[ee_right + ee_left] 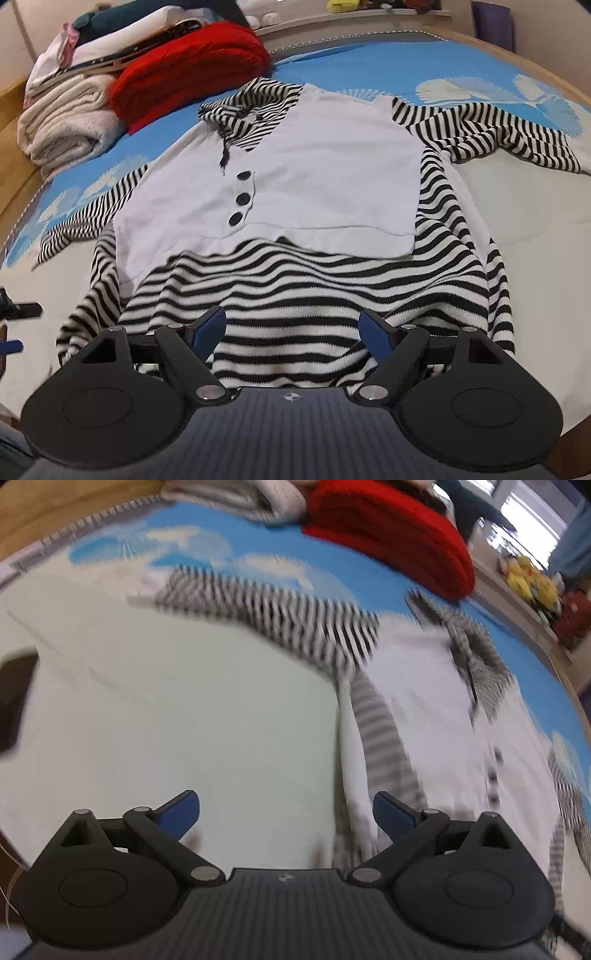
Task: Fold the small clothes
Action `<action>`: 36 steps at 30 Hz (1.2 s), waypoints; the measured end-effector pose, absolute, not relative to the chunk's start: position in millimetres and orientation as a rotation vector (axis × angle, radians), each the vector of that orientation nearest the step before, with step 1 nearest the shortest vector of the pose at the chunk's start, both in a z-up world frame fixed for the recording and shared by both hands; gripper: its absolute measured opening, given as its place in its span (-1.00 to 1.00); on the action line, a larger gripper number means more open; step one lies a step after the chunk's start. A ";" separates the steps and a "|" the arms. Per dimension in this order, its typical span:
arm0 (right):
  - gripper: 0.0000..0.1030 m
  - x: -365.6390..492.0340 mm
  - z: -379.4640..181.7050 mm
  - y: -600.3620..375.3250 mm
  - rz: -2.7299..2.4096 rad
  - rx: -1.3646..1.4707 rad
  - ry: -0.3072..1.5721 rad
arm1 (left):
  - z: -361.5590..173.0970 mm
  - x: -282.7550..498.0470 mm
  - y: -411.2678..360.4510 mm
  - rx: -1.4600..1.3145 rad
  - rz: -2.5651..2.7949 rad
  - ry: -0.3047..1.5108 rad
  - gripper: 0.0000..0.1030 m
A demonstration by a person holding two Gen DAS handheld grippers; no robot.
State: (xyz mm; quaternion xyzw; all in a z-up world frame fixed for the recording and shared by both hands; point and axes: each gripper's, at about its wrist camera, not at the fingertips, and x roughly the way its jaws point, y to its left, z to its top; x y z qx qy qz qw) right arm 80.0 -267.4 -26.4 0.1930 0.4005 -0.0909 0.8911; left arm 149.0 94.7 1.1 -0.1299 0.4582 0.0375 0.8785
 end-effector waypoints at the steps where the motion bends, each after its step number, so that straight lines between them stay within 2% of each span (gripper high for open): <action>1: 0.56 81.4 -25.7 -269.4 -0.195 0.410 0.828 | 8.2 163.0 99.8 -0.281 0.107 0.930 0.99; 4: 0.56 86.5 -23.4 -273.8 -0.206 0.429 0.813 | 10.7 217.9 127.3 -0.419 0.171 0.891 0.99; 7: 0.56 92.9 -24.3 -275.4 -0.219 0.430 0.814 | -17.5 271.5 178.1 -0.720 0.165 0.907 0.99; 10: 0.56 98.0 -28.0 -274.9 -0.214 0.439 0.832 | -43.2 303.5 219.1 -0.908 0.248 0.883 0.98; 19: 0.56 111.5 -44.9 -273.2 -0.208 0.416 0.921 | -87.9 375.6 261.6 -1.008 0.339 0.875 0.99; 23: 0.56 116.5 -47.6 -274.4 -0.220 0.414 0.932 | -90.7 388.8 273.1 -1.010 0.386 0.819 0.99; 24: 0.56 116.8 -47.4 -274.5 -0.218 0.411 0.930 | -88.5 389.9 275.5 -1.000 0.414 0.809 0.84; 25: 0.56 117.0 -47.2 -274.7 -0.216 0.409 0.927 | -83.2 388.9 275.7 -0.957 0.467 0.787 -0.25; 26: 0.56 117.1 -47.0 -275.3 -0.214 0.409 0.926 | -77.3 391.0 274.6 -0.888 0.529 0.799 -0.95; 28: 0.54 116.9 -46.0 -277.2 -0.204 0.418 0.929 | -65.4 388.8 274.3 -0.898 0.609 0.820 -0.93; 31: 0.54 114.5 -40.6 -279.0 -0.174 0.442 0.911 | -25.5 390.5 257.6 -0.893 0.523 0.729 -0.93; 36: 0.54 111.4 -28.5 -277.0 -0.136 0.451 0.862 | 75.2 403.0 128.7 -0.702 0.163 0.611 -0.93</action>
